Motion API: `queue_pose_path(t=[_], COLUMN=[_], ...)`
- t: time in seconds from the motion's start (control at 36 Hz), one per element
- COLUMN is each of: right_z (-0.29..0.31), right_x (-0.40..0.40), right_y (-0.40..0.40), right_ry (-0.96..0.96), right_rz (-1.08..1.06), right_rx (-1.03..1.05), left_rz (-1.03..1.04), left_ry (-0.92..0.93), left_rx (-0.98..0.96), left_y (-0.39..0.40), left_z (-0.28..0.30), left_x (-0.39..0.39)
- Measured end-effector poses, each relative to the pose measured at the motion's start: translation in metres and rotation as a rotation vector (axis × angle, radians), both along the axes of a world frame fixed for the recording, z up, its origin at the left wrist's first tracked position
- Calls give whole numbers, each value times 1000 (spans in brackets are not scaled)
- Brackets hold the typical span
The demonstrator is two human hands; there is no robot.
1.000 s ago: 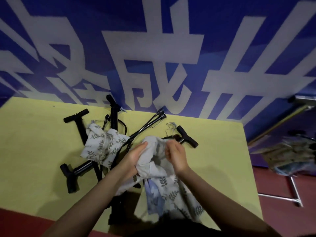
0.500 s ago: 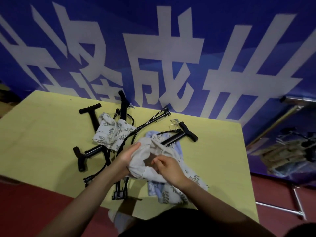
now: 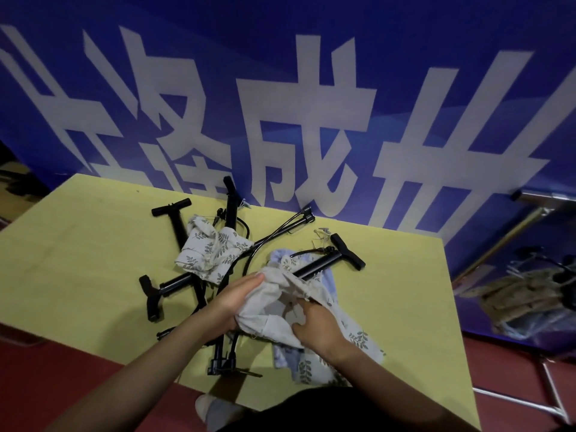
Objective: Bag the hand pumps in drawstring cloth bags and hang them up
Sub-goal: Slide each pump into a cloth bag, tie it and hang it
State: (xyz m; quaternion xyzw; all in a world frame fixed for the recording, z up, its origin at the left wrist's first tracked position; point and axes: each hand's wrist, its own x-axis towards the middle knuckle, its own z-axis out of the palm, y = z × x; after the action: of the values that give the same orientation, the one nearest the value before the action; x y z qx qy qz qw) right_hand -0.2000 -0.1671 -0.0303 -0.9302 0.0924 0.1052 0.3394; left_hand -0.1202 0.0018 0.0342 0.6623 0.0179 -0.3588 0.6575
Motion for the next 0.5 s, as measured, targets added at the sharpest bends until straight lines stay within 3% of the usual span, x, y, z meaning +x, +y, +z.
queue_pose_path(t=[0.25,0.36,0.5], right_z=[9,18,36], right_x=[-12,-28,-32], right_y=[-36,-49,-49], right_ry=[24,-94,-217], right_rz=[79,159,6], right_rx=[29,147,383], left_rz=[-75,-27,36], left_ry=[-14,15,147], left_rx=[38,-5,-88], left_y=[-17,-23,-30], left_z=[-4,-8,-8], left_x=[3,7,15])
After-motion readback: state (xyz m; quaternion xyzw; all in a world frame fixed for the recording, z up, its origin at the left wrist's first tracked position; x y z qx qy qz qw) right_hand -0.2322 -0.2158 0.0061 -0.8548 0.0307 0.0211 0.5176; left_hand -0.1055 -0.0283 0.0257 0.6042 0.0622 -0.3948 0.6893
